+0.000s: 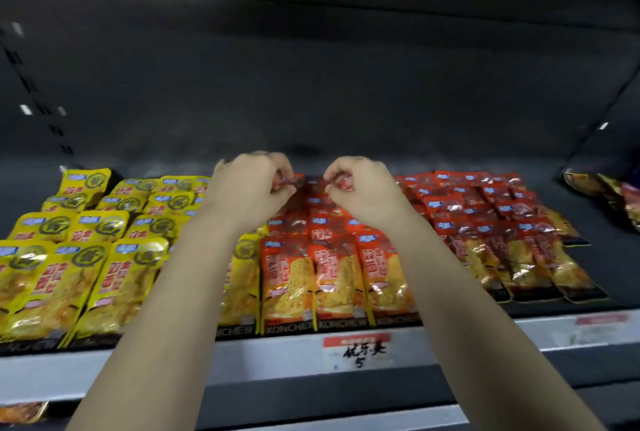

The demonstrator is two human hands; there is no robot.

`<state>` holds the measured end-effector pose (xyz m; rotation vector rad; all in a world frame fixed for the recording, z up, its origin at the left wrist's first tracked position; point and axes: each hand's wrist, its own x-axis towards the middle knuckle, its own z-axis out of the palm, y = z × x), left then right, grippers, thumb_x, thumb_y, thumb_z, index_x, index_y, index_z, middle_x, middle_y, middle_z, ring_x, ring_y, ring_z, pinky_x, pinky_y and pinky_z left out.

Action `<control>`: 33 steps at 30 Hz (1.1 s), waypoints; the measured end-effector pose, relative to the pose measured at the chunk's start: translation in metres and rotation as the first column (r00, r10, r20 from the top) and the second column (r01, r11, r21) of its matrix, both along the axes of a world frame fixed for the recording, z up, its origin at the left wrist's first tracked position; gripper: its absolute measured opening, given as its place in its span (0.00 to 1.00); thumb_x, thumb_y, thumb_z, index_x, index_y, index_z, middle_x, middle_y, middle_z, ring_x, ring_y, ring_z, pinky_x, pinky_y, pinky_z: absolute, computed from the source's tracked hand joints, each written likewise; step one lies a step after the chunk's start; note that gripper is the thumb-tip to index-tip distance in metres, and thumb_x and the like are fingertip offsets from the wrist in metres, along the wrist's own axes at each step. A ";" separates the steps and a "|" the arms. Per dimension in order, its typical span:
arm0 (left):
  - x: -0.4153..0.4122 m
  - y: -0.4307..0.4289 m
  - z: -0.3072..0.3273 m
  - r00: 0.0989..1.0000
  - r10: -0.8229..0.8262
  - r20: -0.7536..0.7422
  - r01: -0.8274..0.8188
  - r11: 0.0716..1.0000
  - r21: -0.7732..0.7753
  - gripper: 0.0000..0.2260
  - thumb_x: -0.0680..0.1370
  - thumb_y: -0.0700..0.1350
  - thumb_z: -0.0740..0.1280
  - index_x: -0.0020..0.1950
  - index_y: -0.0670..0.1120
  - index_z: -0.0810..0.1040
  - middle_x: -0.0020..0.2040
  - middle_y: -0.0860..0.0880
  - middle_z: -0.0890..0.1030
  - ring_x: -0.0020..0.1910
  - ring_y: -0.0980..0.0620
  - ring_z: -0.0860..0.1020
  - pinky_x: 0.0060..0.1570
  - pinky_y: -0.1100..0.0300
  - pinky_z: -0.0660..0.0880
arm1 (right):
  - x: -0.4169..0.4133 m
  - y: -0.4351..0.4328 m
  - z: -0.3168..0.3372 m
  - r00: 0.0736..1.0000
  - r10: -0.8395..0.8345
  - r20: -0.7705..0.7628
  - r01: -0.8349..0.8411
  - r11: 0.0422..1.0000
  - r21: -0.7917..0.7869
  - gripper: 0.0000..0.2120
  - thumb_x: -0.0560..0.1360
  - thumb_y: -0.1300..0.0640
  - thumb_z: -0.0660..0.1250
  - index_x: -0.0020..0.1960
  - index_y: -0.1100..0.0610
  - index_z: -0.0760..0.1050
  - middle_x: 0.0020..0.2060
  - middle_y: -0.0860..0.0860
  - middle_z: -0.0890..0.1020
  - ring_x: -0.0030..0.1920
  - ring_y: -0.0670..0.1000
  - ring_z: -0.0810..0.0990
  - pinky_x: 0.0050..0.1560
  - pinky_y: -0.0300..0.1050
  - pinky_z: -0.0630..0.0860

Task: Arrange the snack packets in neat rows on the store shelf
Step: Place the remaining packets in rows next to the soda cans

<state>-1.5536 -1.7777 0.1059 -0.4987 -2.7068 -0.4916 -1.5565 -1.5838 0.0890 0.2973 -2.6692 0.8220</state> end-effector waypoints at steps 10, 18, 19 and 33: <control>-0.004 0.162 0.012 0.992 -0.130 -0.010 0.129 0.991 -0.039 0.08 0.75 0.51 0.67 0.54 0.55 0.77 0.51 0.55 0.80 0.54 0.50 0.78 0.56 0.52 0.70 | 0.014 0.159 0.002 0.993 -0.120 -0.019 0.121 0.993 0.005 0.05 0.71 0.58 0.69 0.46 0.51 0.81 0.41 0.47 0.83 0.42 0.46 0.80 0.48 0.43 0.78; 0.002 0.277 0.008 0.991 -0.133 0.012 0.133 0.990 -0.054 0.08 0.76 0.51 0.67 0.54 0.56 0.77 0.51 0.56 0.80 0.55 0.52 0.78 0.56 0.53 0.69 | 0.026 0.278 0.004 0.989 -0.149 0.004 0.149 0.988 0.036 0.06 0.72 0.59 0.69 0.48 0.52 0.81 0.44 0.47 0.82 0.43 0.44 0.76 0.48 0.42 0.75; 0.004 0.289 0.007 0.991 -0.134 0.009 0.135 0.989 -0.057 0.08 0.76 0.51 0.67 0.54 0.56 0.77 0.51 0.56 0.79 0.55 0.52 0.78 0.56 0.53 0.69 | 0.028 0.289 0.002 0.988 -0.155 0.007 0.154 0.987 0.034 0.06 0.71 0.58 0.69 0.48 0.52 0.81 0.44 0.48 0.82 0.43 0.45 0.77 0.47 0.43 0.75; 0.016 0.424 -0.002 0.988 -0.149 0.048 0.153 0.984 -0.090 0.08 0.76 0.50 0.67 0.54 0.55 0.77 0.54 0.55 0.79 0.57 0.51 0.77 0.56 0.52 0.69 | 0.041 0.453 -0.003 0.968 -0.252 0.017 0.248 0.961 0.117 0.11 0.72 0.64 0.65 0.50 0.54 0.82 0.49 0.52 0.82 0.50 0.53 0.80 0.53 0.41 0.73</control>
